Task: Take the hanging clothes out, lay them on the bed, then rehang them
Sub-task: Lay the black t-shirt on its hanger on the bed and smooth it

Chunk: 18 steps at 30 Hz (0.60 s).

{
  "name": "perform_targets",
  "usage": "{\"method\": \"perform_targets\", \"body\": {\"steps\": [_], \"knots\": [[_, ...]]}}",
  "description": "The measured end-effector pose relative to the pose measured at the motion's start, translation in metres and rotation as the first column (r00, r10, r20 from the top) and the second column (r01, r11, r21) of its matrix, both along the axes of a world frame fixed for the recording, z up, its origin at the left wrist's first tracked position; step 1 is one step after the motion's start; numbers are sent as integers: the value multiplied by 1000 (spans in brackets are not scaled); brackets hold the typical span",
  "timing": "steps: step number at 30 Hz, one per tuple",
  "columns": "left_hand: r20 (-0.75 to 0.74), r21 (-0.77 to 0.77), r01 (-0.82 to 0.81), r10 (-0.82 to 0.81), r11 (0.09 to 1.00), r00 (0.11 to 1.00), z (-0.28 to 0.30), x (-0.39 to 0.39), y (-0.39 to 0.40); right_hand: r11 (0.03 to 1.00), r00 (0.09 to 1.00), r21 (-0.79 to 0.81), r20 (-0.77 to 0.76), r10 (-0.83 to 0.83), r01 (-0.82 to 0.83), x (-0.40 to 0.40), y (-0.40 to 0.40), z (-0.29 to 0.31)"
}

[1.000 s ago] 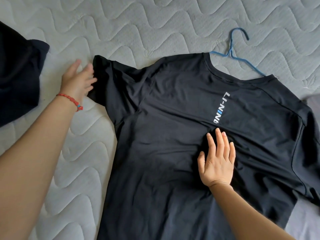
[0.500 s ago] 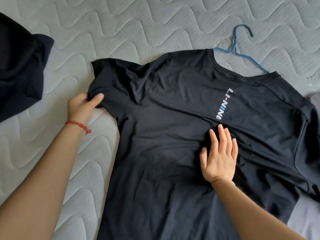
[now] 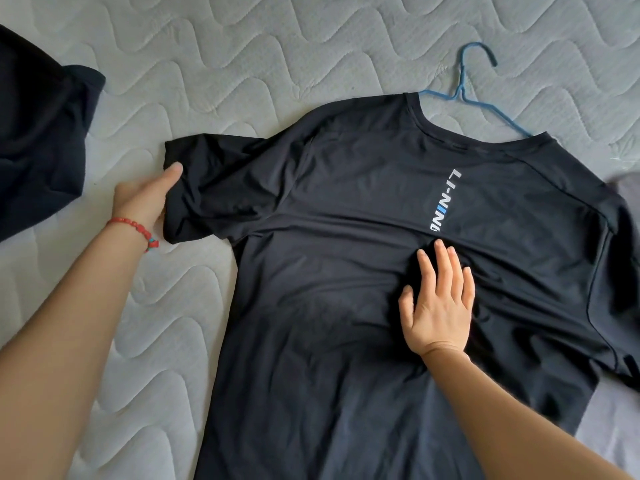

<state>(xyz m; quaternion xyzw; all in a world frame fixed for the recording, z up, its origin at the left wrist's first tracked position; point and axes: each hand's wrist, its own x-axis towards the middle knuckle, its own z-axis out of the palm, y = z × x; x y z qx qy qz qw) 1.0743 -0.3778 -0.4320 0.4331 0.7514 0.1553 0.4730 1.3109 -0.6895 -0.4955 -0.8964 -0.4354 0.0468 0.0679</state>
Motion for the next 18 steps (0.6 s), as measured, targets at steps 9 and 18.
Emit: {"method": "perform_targets", "body": {"steps": [9, 18], "knots": [[353, 22, 21, -28, 1000, 935, 3, 24, 37, 1000, 1000, 17, -9, -3, 4, 0, -2, 0], [-28, 358, 51, -44, 932, 999, -10, 23, 34, 1000, 1000, 31, -17, -7, 7, 0, -3, 0]]}}
